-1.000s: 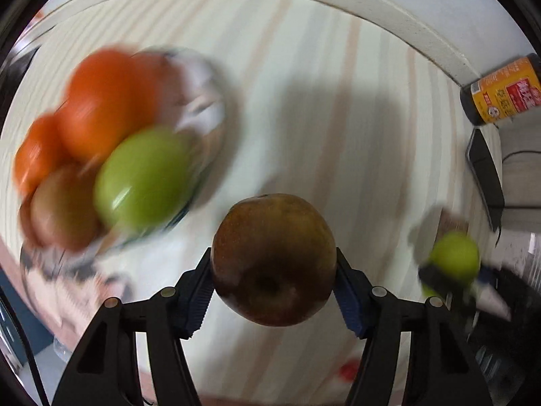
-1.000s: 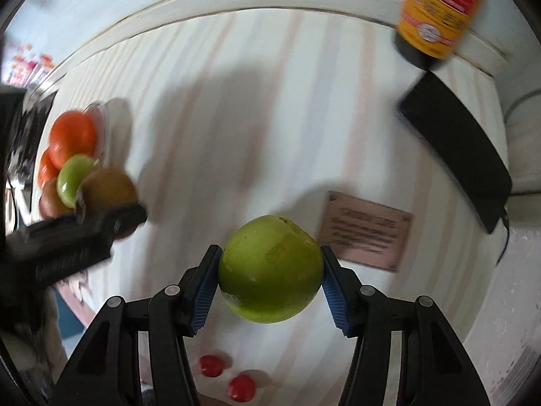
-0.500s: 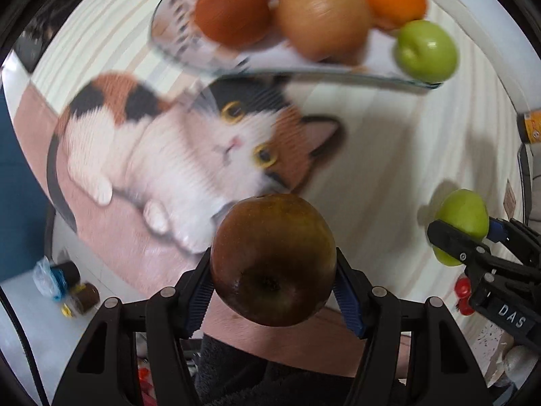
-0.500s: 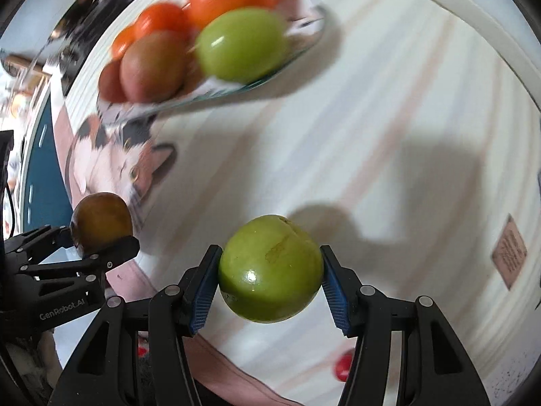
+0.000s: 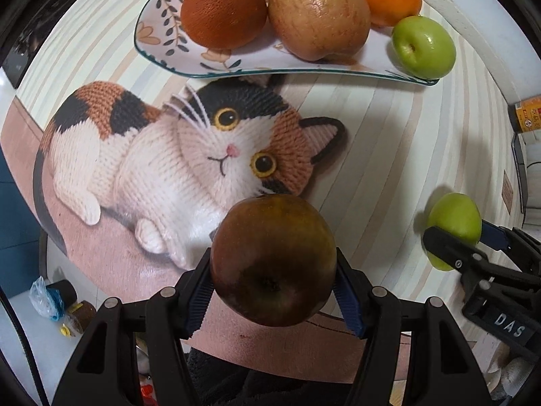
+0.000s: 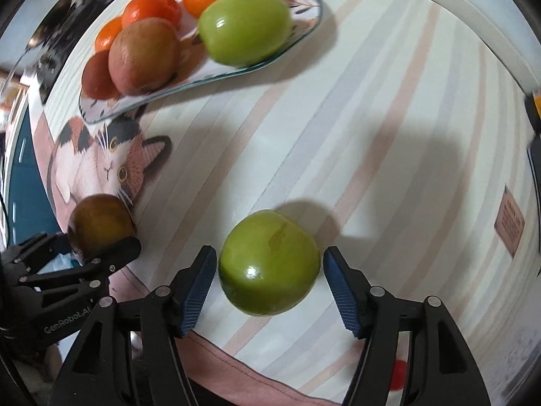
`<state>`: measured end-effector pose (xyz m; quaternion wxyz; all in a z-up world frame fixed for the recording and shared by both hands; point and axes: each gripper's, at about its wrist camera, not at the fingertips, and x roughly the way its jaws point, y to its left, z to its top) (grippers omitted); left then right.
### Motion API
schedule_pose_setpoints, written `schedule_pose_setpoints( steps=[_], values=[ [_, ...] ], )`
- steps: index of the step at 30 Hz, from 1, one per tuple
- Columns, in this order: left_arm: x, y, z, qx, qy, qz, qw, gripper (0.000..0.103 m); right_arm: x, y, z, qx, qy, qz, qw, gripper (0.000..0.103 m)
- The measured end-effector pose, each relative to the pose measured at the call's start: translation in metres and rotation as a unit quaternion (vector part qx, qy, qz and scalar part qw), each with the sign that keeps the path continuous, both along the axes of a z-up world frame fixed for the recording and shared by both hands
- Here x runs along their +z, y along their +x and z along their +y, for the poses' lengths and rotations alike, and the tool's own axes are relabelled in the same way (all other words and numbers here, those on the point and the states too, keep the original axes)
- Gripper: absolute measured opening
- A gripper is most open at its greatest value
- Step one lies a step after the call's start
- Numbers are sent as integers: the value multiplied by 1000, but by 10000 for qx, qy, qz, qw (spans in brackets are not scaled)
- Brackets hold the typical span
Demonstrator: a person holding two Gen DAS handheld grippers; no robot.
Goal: Organize fruits
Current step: 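Carry both apples onto the deer plate and open both tools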
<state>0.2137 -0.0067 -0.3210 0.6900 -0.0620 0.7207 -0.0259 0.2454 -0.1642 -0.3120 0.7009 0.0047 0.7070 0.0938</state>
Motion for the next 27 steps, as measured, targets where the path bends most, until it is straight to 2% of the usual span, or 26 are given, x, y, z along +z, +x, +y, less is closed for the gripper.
schedule_pose_setpoints(
  steps=[4,6,8,11,14,17,21,25,27],
  values=[
    [4,-5,4,-72,-97,-33,9999,62,1,1,-9,-425,62,-1,9991,68],
    [7,-3,5,-97,-125,-65,9999,62,1,1,-12,-585,133,-44,9982,60],
    [9,1,7,-76,-129,-55,9999,62,3,0,-14,-699,147,-70,9974,59],
    [11,5,16,-34,-182,6,9998,62,3,-1,-14,-615,131,-95,9980,59],
    [20,12,32,51,-166,-27,9998,62,0,1,-11,-584,323,1,9978,59],
    [40,18,44,219,-253,-118,9994,62,5,5,-15,-571,564,58,9968,59],
    [74,38,70,532,-466,-363,9968,62,29,22,-24,-638,958,-88,9933,59],
    [107,69,96,773,-494,-675,9935,62,67,59,-34,-664,1218,-523,9889,59],
    [114,90,112,979,-461,-771,9911,62,82,83,-43,-665,1223,-729,9876,59]
  ],
)
